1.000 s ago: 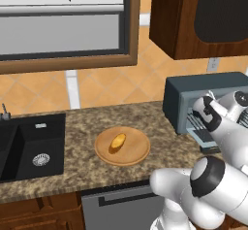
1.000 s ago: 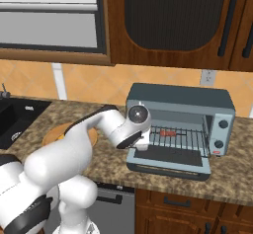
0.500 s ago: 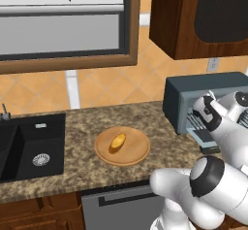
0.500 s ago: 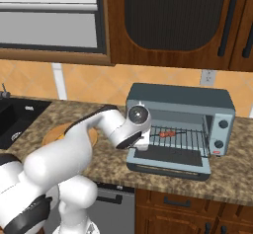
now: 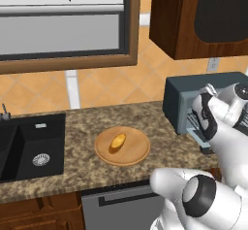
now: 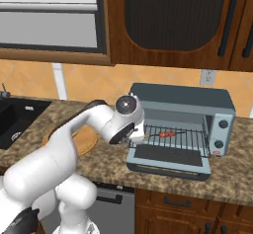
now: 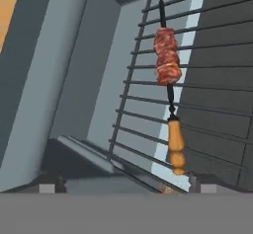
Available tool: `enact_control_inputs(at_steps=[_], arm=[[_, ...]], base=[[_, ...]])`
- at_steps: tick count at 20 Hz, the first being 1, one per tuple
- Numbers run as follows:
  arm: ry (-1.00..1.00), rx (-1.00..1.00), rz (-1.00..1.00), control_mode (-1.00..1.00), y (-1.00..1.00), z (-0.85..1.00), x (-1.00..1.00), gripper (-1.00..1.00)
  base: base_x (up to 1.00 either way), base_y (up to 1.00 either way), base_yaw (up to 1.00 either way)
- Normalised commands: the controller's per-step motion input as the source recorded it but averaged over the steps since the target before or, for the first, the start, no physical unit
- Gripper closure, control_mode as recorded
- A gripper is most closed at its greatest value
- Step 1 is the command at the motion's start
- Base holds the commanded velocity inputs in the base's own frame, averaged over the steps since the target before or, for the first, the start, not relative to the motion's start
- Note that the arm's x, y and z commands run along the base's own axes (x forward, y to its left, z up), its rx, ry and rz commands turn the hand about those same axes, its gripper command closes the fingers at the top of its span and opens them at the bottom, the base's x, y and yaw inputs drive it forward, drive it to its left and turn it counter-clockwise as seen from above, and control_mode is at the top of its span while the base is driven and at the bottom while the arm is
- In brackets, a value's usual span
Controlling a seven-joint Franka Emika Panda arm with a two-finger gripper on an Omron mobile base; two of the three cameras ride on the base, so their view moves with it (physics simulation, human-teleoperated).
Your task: Pick up the kebab skewer and baguette bread, and place them inside the toaster oven. Close the toaster oven door and start by setting the timer.
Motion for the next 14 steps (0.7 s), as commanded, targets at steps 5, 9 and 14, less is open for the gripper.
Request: enact_control_inputs(at_steps=[5,9,14], arm=[[0.0,-0.26,0.03,-1.0,0.67,0.31,-0.81,-1.0],[0.11,-0.19,0.29,-1.0,1.0,0.53,-0.73,-1.0],[0.13,-0.06,0.42,-1.0,1.0,0.37,-0.29,-1.0]], base=[[0.0,0.0,0.0],[0.0,0.0,0.0],[0.0,0.0,0.0]])
